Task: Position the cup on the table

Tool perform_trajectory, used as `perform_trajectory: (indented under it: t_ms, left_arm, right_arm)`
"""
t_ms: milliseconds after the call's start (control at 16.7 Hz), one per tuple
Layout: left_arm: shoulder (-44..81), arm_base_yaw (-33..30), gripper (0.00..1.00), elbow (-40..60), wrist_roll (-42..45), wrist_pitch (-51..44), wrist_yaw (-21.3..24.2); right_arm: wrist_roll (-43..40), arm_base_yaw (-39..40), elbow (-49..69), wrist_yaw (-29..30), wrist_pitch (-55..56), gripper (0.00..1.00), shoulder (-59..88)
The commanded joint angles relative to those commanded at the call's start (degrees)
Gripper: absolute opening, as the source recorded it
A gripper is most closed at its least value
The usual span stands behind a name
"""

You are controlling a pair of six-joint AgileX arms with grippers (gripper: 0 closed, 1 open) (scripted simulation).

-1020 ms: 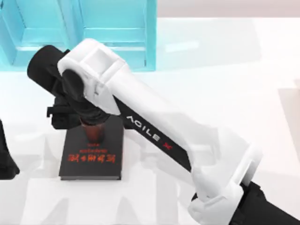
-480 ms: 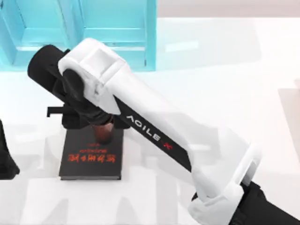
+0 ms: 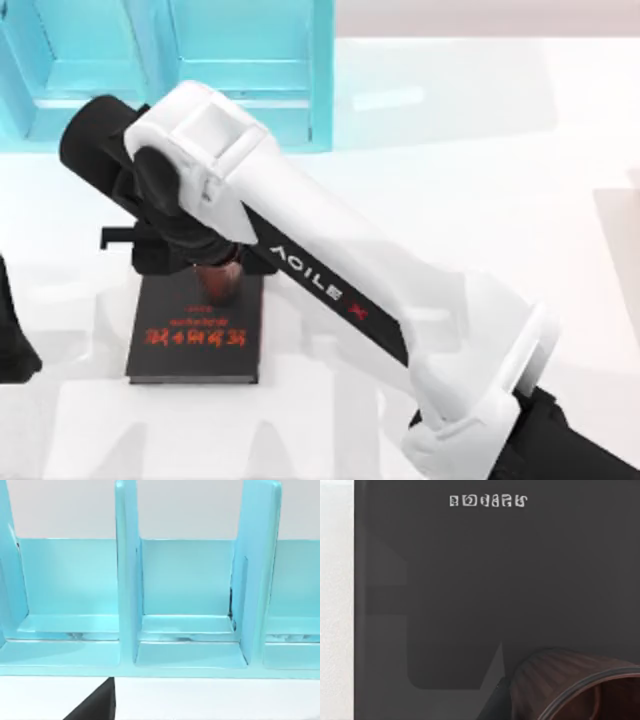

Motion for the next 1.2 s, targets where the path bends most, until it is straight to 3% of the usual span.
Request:
perform_trajectory:
  t_ms: [300,780,1200]
  left_arm:
    - [0.0,0.0,1.00,0.0,0.0,0.0,0.0]
    - [0.0,0.0,1.00,0.0,0.0,0.0,0.0]
    - [0.0,0.0,1.00,0.0,0.0,0.0,0.0]
  right_arm:
    - [0.0,0.2,-2.3,-0.1,0.7,0.00,-1.7]
    - [0.0,0.2,-24.6,-0.3,7.6,0.00,-16.4]
    - [0.1,0.2,-26.7,-0.3,8.5,0.00,-18.2]
